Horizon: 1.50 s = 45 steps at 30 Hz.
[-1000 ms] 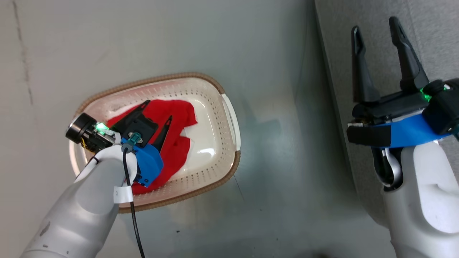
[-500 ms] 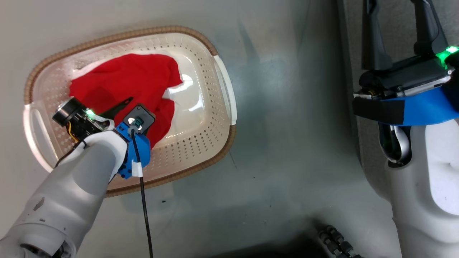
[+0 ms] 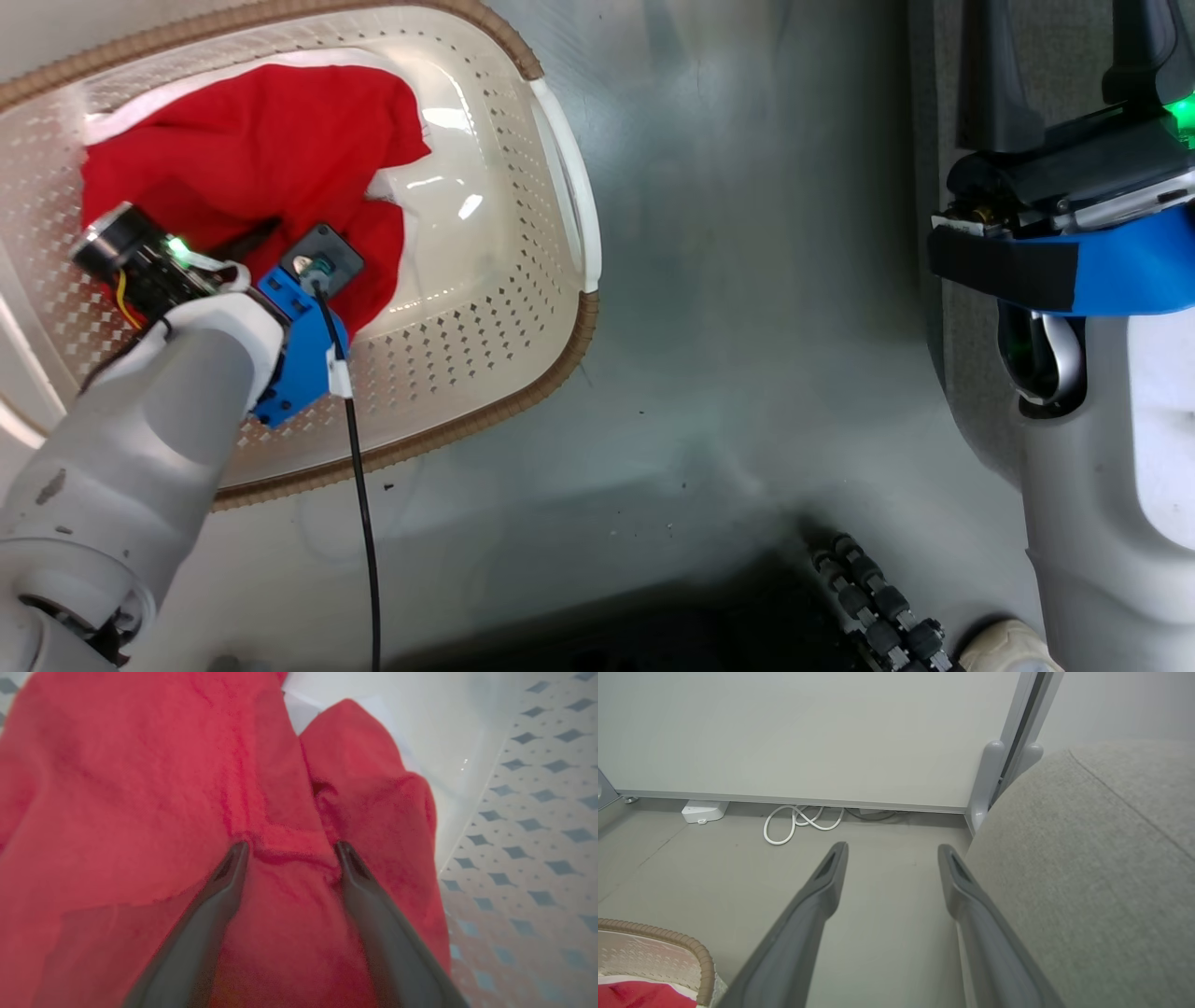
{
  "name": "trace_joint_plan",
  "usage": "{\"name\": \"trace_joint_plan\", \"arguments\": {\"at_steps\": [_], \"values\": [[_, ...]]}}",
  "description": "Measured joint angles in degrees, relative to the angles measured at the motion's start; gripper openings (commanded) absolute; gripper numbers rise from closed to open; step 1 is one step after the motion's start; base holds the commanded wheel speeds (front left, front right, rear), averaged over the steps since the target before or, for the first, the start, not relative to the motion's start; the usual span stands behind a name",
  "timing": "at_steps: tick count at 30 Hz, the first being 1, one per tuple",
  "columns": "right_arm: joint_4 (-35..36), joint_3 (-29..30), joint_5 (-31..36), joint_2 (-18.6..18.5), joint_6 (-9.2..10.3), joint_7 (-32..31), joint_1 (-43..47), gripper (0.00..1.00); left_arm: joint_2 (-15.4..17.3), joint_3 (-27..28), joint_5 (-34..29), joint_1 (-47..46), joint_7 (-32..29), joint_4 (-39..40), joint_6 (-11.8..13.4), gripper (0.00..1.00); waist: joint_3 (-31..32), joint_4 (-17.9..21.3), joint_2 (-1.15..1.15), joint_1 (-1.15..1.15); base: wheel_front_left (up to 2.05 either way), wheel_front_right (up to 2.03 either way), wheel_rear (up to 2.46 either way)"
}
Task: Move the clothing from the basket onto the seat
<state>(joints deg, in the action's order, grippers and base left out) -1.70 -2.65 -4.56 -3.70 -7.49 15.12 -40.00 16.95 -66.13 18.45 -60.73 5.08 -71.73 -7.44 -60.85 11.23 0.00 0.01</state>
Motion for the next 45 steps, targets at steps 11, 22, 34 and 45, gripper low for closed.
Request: {"name": "trace_joint_plan", "arguments": {"at_steps": [11, 22, 34, 45], "values": [[0.2, 0.7, 0.1, 0.3, 0.0, 0.0, 0.0, 1.0, 0.7, -2.8, 0.8, -2.5, -1.6, -1.2, 0.0, 0.0, -1.7, 0.5, 0.0, 0.0, 0.0, 0.0, 0.0], [-0.9, 1.3, 0.4, 0.3, 0.0, 0.0, 0.0, 1.0, -2.3, -3.9, 2.9, -2.5, 1.3, -1.5, 0.0, 0.0, 1.1, -1.0, 0.0, -0.01, 0.0, 0.0, 0.0], [-2.6, 2.7, 0.9, -1.2, 0.0, 0.0, 3.6, 1.0, -7.5, -4.6, 8.7, 0.1, 6.5, 0.7, 0.0, 0.0, 9.0, -4.1, 0.0, -0.01, 0.0, 0.0, 0.0], [-5.1, 3.8, 0.9, -2.4, 0.0, 0.0, 10.0, 1.0, -10.8, -3.8, 13.9, 5.8, 9.8, 5.3, 0.0, 0.0, 20.4, -7.1, 0.01, -0.01, 0.0, 0.0, 0.0]]}}
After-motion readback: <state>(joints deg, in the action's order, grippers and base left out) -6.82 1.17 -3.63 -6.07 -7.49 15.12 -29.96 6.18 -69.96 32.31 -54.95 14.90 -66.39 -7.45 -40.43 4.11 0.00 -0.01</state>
